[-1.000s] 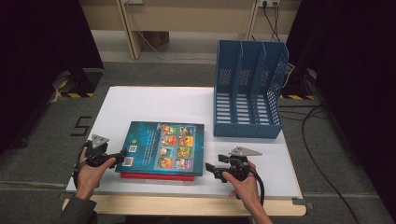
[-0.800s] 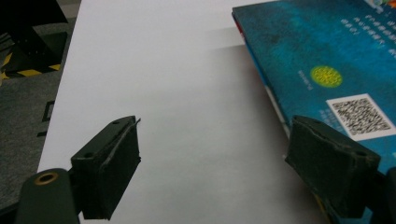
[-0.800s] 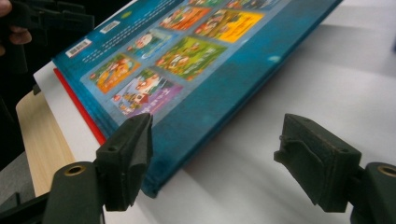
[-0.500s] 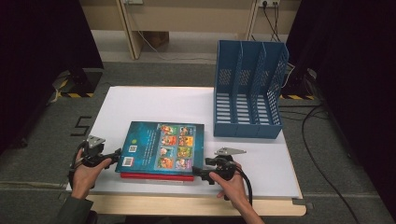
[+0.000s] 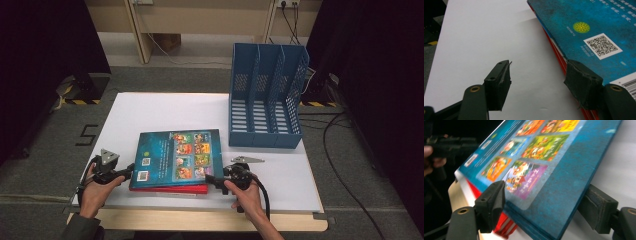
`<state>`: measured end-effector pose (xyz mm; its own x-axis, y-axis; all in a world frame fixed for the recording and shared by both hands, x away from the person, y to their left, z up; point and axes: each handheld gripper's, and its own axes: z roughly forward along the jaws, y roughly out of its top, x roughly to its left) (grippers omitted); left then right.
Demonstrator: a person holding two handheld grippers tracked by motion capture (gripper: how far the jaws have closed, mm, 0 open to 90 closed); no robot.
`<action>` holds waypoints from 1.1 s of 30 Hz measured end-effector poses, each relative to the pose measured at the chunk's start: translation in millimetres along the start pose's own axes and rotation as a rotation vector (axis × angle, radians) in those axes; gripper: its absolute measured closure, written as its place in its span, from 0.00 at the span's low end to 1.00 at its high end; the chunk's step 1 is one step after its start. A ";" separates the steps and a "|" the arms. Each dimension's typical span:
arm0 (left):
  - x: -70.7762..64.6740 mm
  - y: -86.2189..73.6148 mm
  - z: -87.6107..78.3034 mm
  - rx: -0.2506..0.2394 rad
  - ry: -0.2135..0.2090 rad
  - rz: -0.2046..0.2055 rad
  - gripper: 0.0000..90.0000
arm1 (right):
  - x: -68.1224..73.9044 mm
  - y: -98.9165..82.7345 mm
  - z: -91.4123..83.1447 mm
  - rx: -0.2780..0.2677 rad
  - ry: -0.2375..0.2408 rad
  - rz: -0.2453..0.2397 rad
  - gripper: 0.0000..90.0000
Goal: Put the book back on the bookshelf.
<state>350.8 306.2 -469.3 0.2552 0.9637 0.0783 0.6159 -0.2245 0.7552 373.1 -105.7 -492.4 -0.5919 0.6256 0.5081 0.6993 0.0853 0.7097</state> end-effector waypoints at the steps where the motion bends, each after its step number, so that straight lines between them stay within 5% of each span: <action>1: -2.0 -0.7 -0.7 0.002 0.012 0.017 0.40 | -2.0 0.8 -0.8 -0.007 -0.003 0.011 0.32; 4: -4.4 -1.1 -1.3 -0.002 0.022 0.032 0.42 | -6.2 1.4 -2.1 -0.038 0.031 0.088 0.34; 13: -14.5 -0.7 -4.2 -0.006 0.055 0.099 0.46 | -11.1 6.3 -7.1 -0.108 0.009 0.130 0.47; 17: -19.7 -0.4 -5.6 -0.007 0.067 0.130 0.48 | -12.7 8.5 -9.9 -0.133 0.012 0.187 0.49; 23: -21.5 0.0 -6.2 -0.015 0.073 0.131 0.48 | -14.7 9.3 -10.2 -0.155 0.021 0.207 0.51; 26: -23.1 0.5 -6.8 -0.019 0.078 0.138 0.49 | -14.3 8.9 -10.0 -0.155 0.042 0.239 0.51; 28: -24.6 1.1 -7.9 -0.021 0.079 0.144 0.50 | -13.6 6.8 -9.2 -0.167 0.091 0.312 0.53; 33: -30.5 2.6 -9.1 -0.030 0.076 0.158 0.50 | -13.8 6.8 -12.6 -0.205 0.090 0.327 0.56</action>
<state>337.8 277.5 -463.8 0.2894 0.9250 0.2461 0.5496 -0.3711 0.7485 380.9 -123.5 -488.5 -0.3901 0.5231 0.7578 0.7678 -0.2694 0.5813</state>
